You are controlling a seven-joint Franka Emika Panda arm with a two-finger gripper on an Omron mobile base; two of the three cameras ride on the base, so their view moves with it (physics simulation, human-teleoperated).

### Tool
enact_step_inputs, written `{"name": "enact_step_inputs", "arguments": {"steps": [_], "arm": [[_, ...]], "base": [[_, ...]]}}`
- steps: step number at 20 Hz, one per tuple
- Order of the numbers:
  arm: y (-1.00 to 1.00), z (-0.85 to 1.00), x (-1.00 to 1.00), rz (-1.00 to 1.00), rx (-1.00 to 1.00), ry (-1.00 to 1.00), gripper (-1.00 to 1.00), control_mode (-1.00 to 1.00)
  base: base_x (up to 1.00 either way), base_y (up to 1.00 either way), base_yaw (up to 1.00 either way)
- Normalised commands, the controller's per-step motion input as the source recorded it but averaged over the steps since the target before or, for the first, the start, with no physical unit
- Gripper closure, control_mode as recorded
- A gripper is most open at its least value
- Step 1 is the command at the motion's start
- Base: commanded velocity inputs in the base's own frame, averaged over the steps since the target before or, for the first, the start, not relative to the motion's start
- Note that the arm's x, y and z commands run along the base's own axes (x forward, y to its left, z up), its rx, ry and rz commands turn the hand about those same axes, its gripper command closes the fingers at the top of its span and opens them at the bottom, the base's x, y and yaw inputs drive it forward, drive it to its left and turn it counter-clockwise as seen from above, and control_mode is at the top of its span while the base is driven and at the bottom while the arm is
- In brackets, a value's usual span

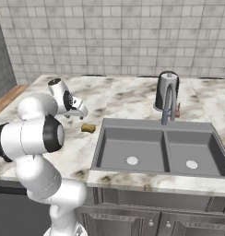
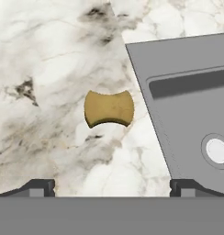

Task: Locate and retrieve the sponge and dish brush from the cabinet. Place them next to the sink.

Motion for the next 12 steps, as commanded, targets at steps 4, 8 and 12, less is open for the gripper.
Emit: {"name": "enact_step_inputs", "arguments": {"steps": [4, 8, 12], "arm": [[0.0, 0.49, -0.67, 0.18, -0.01, 0.0, -1.0, -1.0], [0.0, 0.44, -0.56, 0.11, 0.04, -0.01, -1.0, -1.0], [0.09, 0.18, -0.36, 0.03, 0.05, -0.04, -1.0, -1.0]], "base": [[0.0, 0.0, 0.0], [0.0, 0.0, 0.0], [0.0, 0.0, 0.0]]}}
